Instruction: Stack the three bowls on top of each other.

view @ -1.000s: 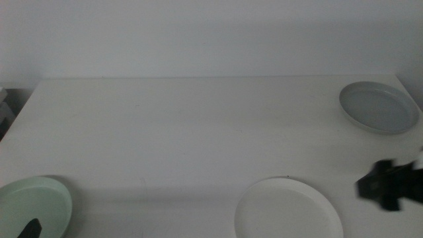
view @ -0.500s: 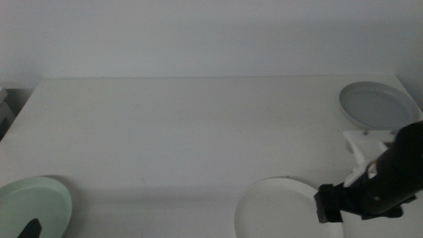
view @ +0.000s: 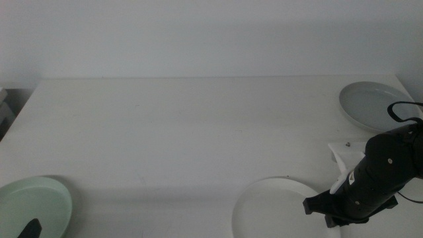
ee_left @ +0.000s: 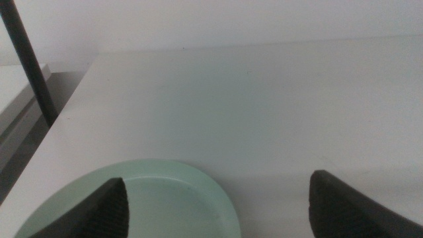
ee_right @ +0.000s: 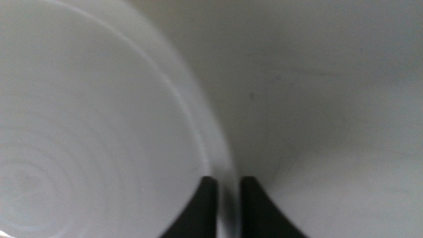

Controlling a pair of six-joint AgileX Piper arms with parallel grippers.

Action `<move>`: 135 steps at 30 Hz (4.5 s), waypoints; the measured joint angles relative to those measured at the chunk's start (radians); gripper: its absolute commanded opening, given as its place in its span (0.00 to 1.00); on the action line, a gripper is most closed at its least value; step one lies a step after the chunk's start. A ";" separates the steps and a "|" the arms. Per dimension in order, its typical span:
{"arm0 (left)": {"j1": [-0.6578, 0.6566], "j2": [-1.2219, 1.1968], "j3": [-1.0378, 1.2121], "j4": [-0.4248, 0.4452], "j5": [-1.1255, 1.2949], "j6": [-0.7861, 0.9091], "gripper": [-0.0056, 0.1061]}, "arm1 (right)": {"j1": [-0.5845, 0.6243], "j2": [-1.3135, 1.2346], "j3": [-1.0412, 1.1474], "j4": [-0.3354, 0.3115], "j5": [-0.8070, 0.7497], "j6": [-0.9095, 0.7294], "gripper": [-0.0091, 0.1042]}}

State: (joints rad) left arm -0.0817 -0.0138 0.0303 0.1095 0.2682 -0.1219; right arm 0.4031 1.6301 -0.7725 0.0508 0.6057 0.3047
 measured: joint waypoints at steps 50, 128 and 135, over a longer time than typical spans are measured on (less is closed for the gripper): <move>0.000 0.000 0.000 0.000 0.000 0.000 0.92 | -0.060 0.493 -0.915 0.022 0.231 -0.081 0.59; 0.000 0.000 0.000 0.000 0.000 0.000 0.92 | -0.119 0.369 -0.680 0.244 -0.063 -0.233 0.07; 0.000 0.000 0.000 0.000 0.000 0.000 0.92 | -0.086 0.408 -0.680 0.244 -0.083 -0.235 0.10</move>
State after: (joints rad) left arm -0.0817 -0.0138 0.0306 0.1095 0.2682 -0.1219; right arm 0.3170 2.0382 -1.4520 0.2949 0.5229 0.0693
